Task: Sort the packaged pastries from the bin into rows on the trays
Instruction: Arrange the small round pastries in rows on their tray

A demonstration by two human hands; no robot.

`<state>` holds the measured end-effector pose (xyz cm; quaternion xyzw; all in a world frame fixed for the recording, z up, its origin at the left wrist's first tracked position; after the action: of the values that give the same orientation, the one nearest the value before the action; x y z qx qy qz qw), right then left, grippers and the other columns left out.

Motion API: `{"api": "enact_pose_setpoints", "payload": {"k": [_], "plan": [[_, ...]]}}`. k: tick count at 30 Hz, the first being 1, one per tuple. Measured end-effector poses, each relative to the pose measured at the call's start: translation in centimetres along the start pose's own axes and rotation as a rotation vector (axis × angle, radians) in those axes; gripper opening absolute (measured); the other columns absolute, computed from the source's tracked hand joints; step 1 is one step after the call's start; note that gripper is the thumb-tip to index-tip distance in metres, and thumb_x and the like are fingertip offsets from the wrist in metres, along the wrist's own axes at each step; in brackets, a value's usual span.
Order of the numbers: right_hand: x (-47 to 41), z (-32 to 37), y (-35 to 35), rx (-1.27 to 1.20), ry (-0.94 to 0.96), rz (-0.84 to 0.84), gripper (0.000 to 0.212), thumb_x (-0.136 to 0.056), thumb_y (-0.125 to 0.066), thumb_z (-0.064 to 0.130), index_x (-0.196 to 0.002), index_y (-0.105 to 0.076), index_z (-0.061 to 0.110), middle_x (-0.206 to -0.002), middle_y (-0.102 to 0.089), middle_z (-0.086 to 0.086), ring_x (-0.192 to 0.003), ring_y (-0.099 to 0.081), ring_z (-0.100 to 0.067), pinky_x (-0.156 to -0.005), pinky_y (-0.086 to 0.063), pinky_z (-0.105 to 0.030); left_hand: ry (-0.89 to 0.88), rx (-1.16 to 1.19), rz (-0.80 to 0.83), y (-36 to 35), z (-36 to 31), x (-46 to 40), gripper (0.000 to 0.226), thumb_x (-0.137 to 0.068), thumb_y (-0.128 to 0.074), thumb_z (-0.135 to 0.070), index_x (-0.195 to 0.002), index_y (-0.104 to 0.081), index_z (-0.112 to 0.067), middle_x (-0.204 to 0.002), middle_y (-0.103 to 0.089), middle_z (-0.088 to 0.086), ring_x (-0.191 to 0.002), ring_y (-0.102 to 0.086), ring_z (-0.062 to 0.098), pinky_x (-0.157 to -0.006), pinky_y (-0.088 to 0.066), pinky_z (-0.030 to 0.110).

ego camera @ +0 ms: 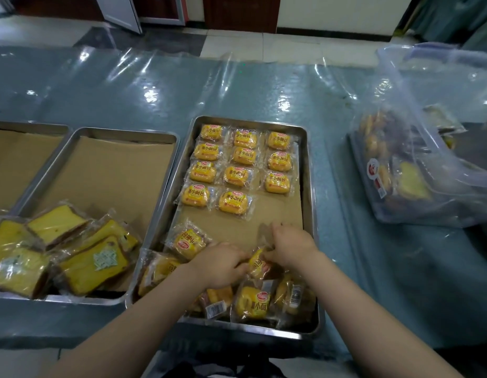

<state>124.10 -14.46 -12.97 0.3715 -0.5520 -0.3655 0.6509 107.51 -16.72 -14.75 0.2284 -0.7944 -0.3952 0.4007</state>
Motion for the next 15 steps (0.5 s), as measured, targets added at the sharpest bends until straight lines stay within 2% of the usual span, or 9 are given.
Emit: {"api": "enact_pose_setpoints", "payload": {"k": [3, 6, 8, 12, 15], "plan": [[0.2, 0.3, 0.4, 0.022, 0.007, -0.045, 0.034, -0.092, -0.059, 0.042, -0.111, -0.057, 0.014, -0.105, -0.065, -0.006, -0.092, -0.063, -0.025, -0.065, -0.045, -0.031, -0.012, 0.027, -0.012, 0.0, -0.4, 0.0, 0.041, -0.098, -0.036, -0.043, -0.132, -0.055, -0.031, -0.126, -0.059, -0.006, -0.12, -0.049, 0.017, -0.105, -0.033, 0.042], [0.2, 0.8, 0.1, -0.031, 0.013, -0.015, 0.022, -0.097, -0.052, 0.028, -0.105, -0.062, 0.011, -0.102, -0.065, -0.008, -0.088, -0.064, -0.025, -0.062, -0.044, -0.031, -0.041, 0.063, 0.012, -0.2, -1.0, 0.0, 0.041, -0.1, -0.036, -0.04, -0.138, -0.05, -0.032, -0.133, -0.056, -0.006, -0.126, -0.045, 0.015, -0.11, -0.028, 0.043], [0.2, 0.8, 0.0, -0.06, 0.01, -0.033, 0.023, -0.097, -0.048, 0.025, -0.104, -0.063, 0.009, -0.103, -0.065, -0.009, -0.087, -0.064, -0.026, -0.063, -0.048, -0.032, -0.05, 0.079, 0.013, -0.2, -1.2, -0.1, 0.041, -0.101, -0.036, -0.038, -0.139, -0.048, -0.033, -0.138, -0.053, -0.007, -0.13, -0.042, 0.014, -0.112, -0.026, 0.041], [0.6, 0.9, 0.1, -0.063, 0.065, -0.081, 0.033, -0.096, -0.051, 0.043, -0.105, -0.058, 0.012, -0.098, -0.065, -0.006, -0.086, -0.064, -0.024, -0.067, -0.052, -0.033, -0.084, 0.122, 0.015, -0.3, -1.6, -0.1, 0.041, -0.102, -0.038, -0.031, -0.142, -0.046, -0.031, -0.144, -0.047, -0.007, -0.134, -0.036, 0.012, -0.114, -0.021, 0.034], [0.7, 0.8, -0.3, 0.071, 0.099, -0.097, 0.038, -0.094, -0.054, 0.039, -0.121, -0.052, 0.012, -0.113, -0.062, -0.008, -0.101, -0.061, -0.027, -0.074, -0.049, -0.035, -0.077, 0.135, -0.007, -0.2, -1.3, -0.1, 0.043, -0.1, -0.04, -0.028, -0.142, -0.046, -0.033, -0.147, -0.044, -0.011, -0.137, -0.033, 0.01, -0.116, -0.019, 0.035]]}}
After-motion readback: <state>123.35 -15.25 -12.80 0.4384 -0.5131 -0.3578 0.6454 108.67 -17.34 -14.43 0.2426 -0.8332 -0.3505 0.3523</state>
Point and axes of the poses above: each hand's wrist, its own x-axis away from the middle knuckle, its own y-axis out of the back of the hand, z = x × y, the point moved 4 cm from there along -x, towards the middle knuckle
